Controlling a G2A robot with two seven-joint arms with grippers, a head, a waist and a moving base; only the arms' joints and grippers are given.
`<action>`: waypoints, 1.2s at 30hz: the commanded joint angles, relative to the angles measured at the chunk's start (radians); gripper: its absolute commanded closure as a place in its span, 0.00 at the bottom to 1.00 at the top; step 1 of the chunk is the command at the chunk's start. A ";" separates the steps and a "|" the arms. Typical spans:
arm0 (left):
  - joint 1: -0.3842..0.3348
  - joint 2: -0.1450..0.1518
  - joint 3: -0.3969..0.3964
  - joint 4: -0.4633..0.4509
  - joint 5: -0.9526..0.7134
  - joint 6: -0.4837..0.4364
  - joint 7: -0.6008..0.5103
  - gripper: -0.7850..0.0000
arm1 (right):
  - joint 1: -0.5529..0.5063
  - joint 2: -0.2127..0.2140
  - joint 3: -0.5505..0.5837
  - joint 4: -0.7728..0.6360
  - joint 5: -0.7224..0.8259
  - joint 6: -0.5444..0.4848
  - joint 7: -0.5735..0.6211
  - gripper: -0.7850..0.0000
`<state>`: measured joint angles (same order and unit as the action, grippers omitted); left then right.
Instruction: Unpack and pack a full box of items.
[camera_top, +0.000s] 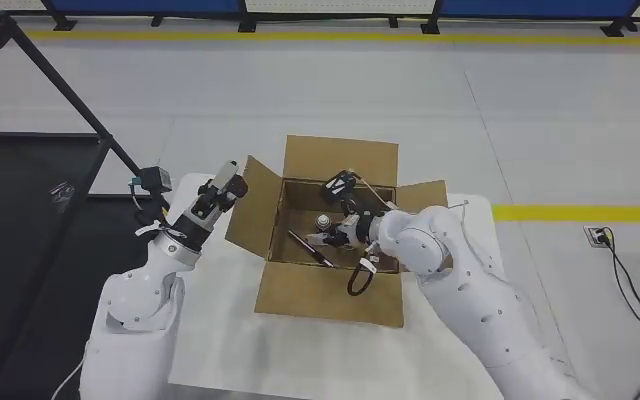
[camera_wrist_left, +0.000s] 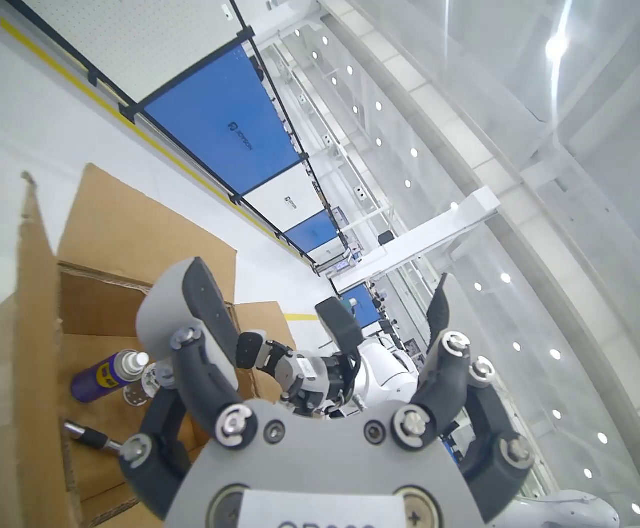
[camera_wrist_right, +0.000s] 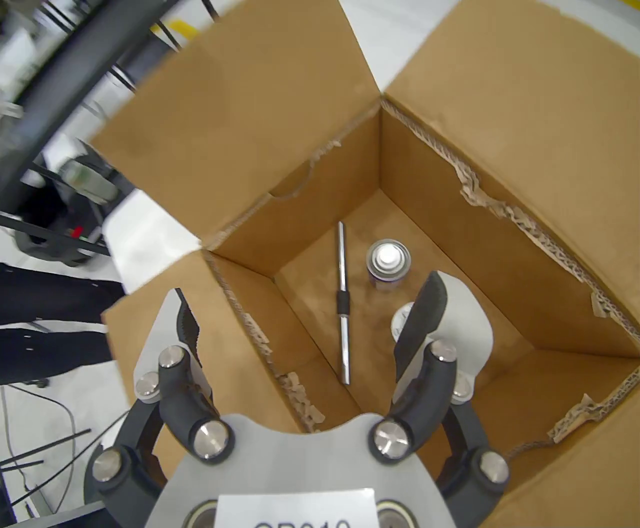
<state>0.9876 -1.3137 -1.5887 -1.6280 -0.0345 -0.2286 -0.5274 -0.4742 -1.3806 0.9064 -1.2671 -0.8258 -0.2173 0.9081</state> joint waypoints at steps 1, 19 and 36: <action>0.023 0.006 -0.032 0.003 -0.001 0.003 0.000 0.00 | 0.061 -0.024 -0.072 0.100 -0.016 0.036 0.003 0.00; 0.104 0.020 -0.118 -0.011 -0.060 0.017 0.018 0.00 | 0.296 -0.268 -0.362 0.722 -0.043 0.130 -0.254 0.00; 0.104 0.020 -0.118 -0.011 -0.060 0.017 0.018 0.00 | 0.339 -0.387 -0.377 0.971 -0.007 0.096 -0.358 0.53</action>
<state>1.0914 -1.2935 -1.7068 -1.6387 -0.0940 -0.2121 -0.5094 -0.1366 -1.7636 0.5275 -0.3048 -0.8347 -0.1221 0.5557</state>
